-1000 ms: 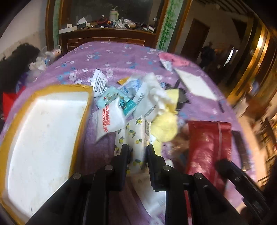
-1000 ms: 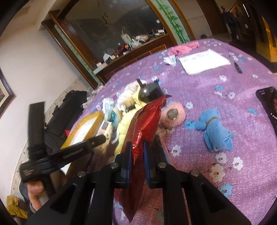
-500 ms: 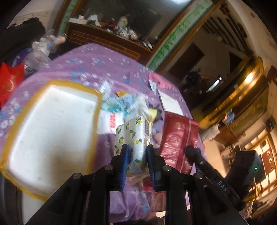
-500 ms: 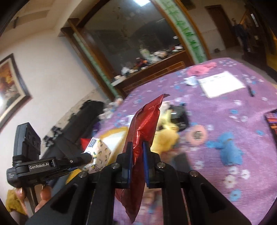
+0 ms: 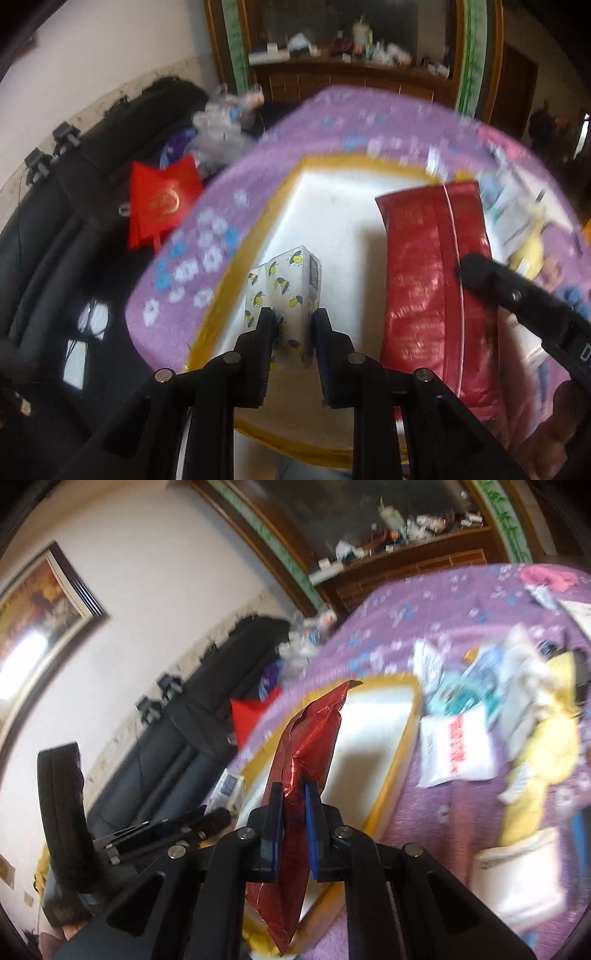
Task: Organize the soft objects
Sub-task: 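Lift both held items into the white foam box and open both grippers, then grasp the black pack in a clear bag with the right gripper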
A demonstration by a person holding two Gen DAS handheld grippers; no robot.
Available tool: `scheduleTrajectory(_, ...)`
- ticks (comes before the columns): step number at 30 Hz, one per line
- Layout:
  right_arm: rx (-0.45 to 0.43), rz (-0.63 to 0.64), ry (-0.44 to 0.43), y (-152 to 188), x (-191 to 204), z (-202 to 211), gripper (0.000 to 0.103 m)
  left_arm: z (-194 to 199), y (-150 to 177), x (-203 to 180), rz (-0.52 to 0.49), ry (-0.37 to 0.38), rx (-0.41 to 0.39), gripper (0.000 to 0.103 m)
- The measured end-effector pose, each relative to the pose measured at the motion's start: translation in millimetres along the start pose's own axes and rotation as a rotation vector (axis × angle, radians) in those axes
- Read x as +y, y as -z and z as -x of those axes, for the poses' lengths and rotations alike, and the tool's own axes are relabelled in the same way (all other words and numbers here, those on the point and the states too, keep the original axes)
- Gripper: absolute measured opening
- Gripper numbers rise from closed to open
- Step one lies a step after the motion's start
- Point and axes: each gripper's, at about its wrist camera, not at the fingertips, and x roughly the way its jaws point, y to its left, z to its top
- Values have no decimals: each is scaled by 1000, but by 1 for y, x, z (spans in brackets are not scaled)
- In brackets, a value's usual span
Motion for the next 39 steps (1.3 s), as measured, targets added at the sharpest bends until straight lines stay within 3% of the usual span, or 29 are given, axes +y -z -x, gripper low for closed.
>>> scheduleTrajectory(5, 61, -2, 69, 13, -9, -17, 12, -10, 4, -6, -45, -10, 5, 32)
scheduleTrajectory(7, 64, 3, 59, 15, -11, -13, 13, -12, 4, -2, -19, 21, 24, 55)
scheduleTrajectory(9, 57, 12, 46, 15, -10, -6, 16, -18, 1, 1, 20, 53, 53, 67)
scheduleTrajectory(11, 41, 31, 31, 14, -9, 3, 27, -19, 0, 5, 54, 69, 55, 69)
scheduleTrajectory(13, 17, 43, 1, 15, -8, 18, 48, -15, -1, 5, 85, 90, 40, 73)
scheduleTrajectory(19, -47, 124, -11, 27, -15, 69, 68, 33, 0, -8, 135, 176, -122, 95)
scheduleTrajectory(21, -42, 147, -11, 35, -23, 83, 74, 51, 0, -24, 101, 203, -182, 98)
scheduleTrajectory(24, -28, 113, 12, 48, -43, 98, 74, 65, 4, -48, 46, 262, -198, 98)
scheduleTrajectory(29, -50, 23, 90, 57, -83, 128, 74, 70, 12, -98, -44, 374, -137, 98)
scheduleTrajectory(34, -97, -50, 187, 53, -116, 150, 74, 61, 20, -132, -100, 402, -75, 98)
scheduleTrajectory(39, -78, -123, 246, 42, -146, 146, 73, 52, 17, -156, -152, 431, -61, 98)
